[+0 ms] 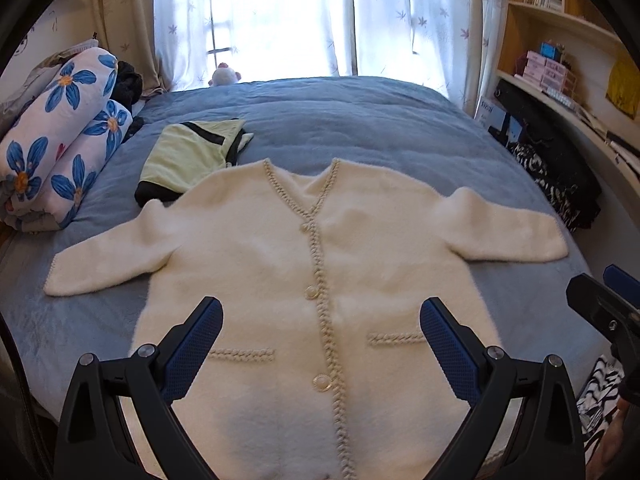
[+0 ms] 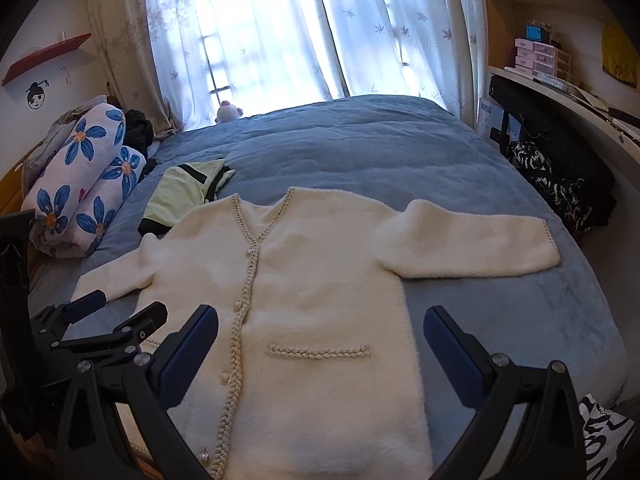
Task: Fold large clothes
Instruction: 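Grasp the cardigan sleeve cuff with the right tool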
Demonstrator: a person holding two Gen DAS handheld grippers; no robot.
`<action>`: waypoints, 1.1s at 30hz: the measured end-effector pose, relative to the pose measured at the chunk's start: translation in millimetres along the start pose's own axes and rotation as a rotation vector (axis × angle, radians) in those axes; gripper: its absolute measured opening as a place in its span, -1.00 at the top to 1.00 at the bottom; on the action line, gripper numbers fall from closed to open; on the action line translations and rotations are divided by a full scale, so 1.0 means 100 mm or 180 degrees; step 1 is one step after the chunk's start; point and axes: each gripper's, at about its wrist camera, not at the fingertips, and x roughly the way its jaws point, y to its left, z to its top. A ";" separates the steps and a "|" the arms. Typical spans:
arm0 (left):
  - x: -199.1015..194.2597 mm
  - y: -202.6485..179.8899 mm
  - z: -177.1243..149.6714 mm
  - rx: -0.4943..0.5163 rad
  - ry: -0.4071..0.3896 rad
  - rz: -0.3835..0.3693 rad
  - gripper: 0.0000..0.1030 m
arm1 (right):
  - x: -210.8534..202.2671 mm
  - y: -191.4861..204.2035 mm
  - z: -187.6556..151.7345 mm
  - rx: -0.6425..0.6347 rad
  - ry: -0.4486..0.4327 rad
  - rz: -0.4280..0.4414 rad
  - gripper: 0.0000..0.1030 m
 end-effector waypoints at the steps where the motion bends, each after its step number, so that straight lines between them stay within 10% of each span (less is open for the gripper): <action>1: -0.01 -0.03 0.03 -0.0006 -0.0040 -0.0026 -0.91 | -0.01 -0.03 0.02 -0.0012 -0.0019 -0.0025 -1.00; 17: 0.32 -0.70 0.56 0.0321 -0.0233 -0.0094 -0.91 | 0.20 -0.82 0.38 0.0187 -0.0001 -0.0257 -1.00; 33: 1.30 -1.81 0.97 0.0644 -0.0414 -0.0169 -0.91 | 1.35 -2.18 0.55 0.0970 0.0439 -0.0412 -0.99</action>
